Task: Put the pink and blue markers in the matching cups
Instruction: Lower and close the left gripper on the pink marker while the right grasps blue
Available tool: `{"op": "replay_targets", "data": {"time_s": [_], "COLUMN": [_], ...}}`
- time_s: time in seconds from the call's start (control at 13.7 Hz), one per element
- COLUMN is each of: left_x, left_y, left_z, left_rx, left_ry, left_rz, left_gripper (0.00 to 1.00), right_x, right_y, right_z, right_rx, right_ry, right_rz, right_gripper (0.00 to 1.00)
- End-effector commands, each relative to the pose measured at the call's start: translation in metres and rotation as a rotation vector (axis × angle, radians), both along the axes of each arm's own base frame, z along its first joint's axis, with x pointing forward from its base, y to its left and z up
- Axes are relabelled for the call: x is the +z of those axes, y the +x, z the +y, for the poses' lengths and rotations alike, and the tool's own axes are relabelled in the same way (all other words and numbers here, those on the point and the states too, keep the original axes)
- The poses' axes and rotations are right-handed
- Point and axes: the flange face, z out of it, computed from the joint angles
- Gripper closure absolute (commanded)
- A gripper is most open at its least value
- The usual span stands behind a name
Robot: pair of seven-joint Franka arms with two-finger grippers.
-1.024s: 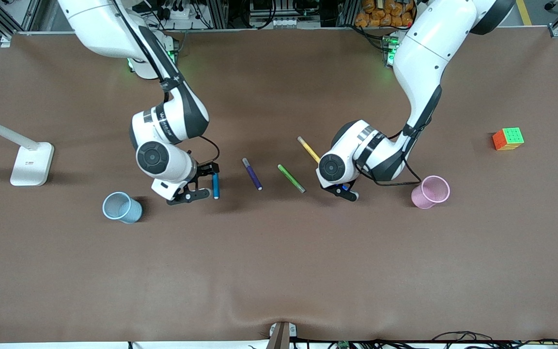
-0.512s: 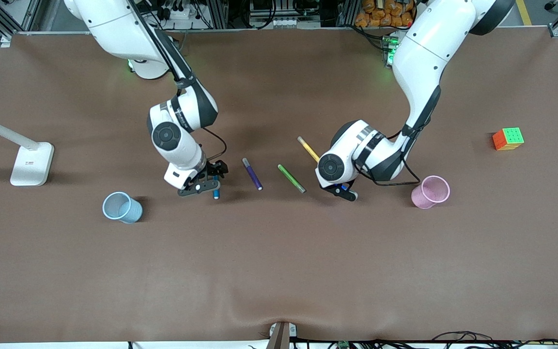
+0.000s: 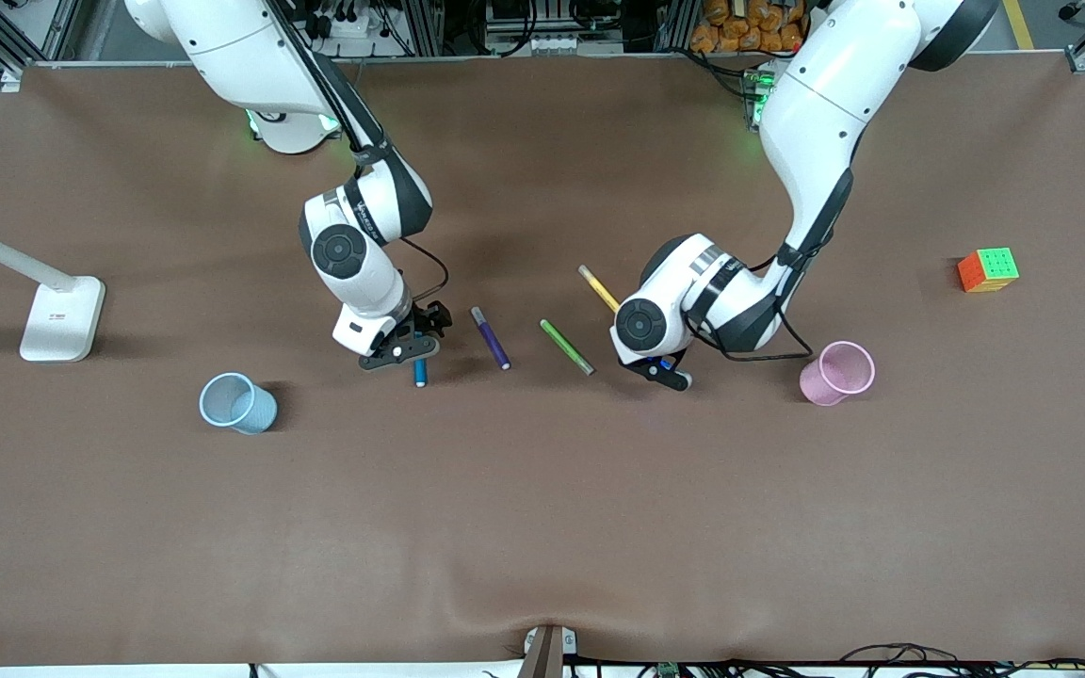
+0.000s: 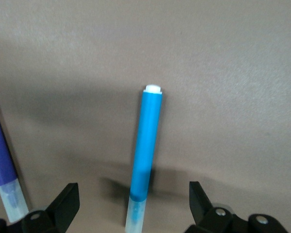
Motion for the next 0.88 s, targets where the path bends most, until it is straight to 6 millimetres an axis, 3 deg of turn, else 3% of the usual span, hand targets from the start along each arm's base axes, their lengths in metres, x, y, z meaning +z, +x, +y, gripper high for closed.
{"op": "replay_targets", "data": {"time_s": [0.0, 0.22, 0.59, 0.8], "left_x": [-0.008, -0.003, 0.036, 0.102], "left_y": [0.003, 0.006, 0.028, 0.048], "left_z": [-0.006, -0.009, -0.005, -0.003], "left_rx": [-0.011, -0.007, -0.005, -0.007], "left_ry": [-0.023, -0.030, -0.037, -0.040], "left_rz": [-0.019, -0.029, -0.050, -0.094], "left_gripper": [1.00, 1.00, 1.00, 1.00], "right_x": [0.002, -0.006, -0.012, -0.012], "right_y": [-0.011, -0.013, -0.017, -0.015], "right_z": [-0.004, -0.005, 0.001, 0.001], "right_rx": [-0.012, -0.010, 0.002, -0.001], "right_ry": [-0.011, -0.021, -0.025, -0.021], "right_rz": [0.027, 0.042, 0.047, 0.039], "right_gripper": [0.00, 0.00, 0.00, 0.00]}}
